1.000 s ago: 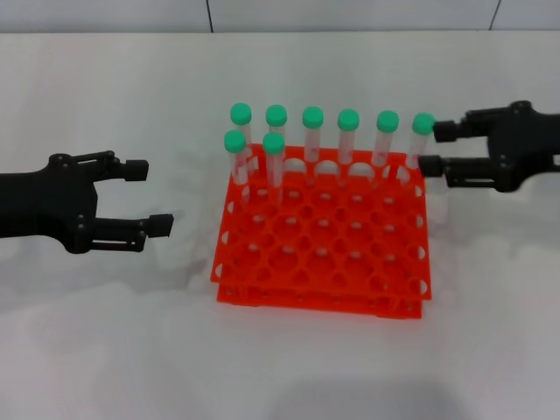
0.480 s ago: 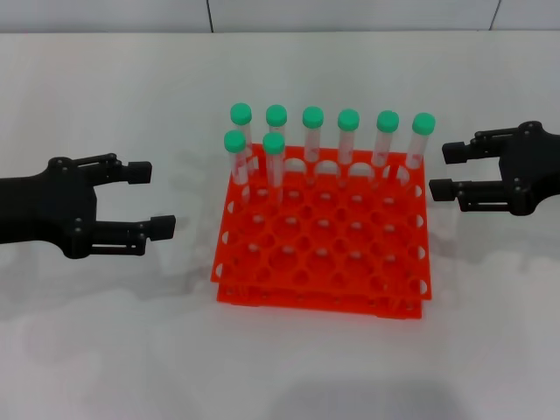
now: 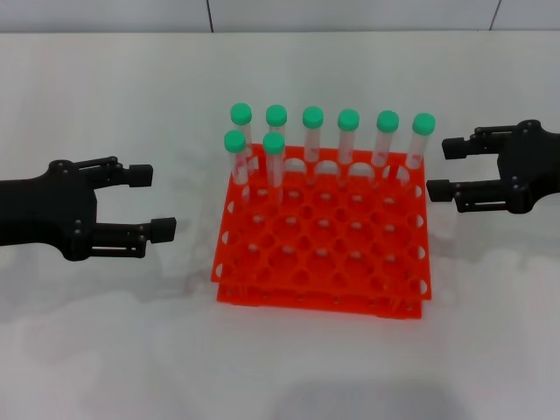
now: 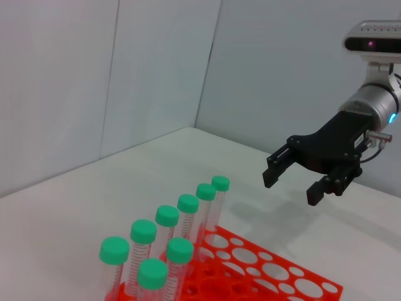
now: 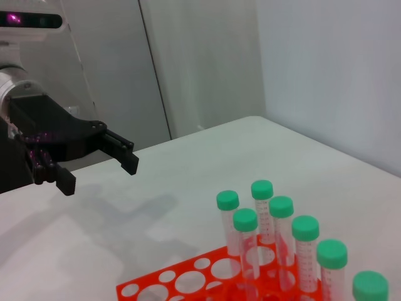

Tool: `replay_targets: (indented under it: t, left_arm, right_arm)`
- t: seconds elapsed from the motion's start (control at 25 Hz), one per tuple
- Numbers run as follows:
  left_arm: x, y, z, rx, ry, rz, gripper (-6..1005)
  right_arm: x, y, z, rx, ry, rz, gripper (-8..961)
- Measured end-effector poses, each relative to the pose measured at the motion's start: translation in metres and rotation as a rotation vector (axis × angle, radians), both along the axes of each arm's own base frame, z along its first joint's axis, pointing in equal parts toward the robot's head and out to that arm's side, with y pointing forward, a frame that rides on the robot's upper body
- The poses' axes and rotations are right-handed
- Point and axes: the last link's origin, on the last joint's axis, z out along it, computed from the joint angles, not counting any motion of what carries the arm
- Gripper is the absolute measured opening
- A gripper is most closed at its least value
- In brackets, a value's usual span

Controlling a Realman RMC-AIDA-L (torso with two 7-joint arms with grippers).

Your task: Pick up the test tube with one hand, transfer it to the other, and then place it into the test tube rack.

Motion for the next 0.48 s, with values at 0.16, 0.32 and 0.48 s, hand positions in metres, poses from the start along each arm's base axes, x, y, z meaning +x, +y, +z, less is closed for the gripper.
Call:
replay_targets:
  t: [0.16,0.32,0.48]
  left_arm:
    - [0.0001,0.0,0.0001,0.0,0.0,0.001,884]
    - [0.0003,0.0002,0.0004,0.0,0.001,0.001,884]
    - [0.0006,0.0004,0.0006,0.0,0.001,0.002,884]
  right_arm:
    - [-0.0008,0.0003,-0.0008,-0.002,0.003,0.0,678]
    - [-0.0012,0.0,-0.0022,-0.004,0.007,-0.001,678]
    - [-0.0003,-0.0006,-0.0035,-0.007,0.009,-0.006,678]
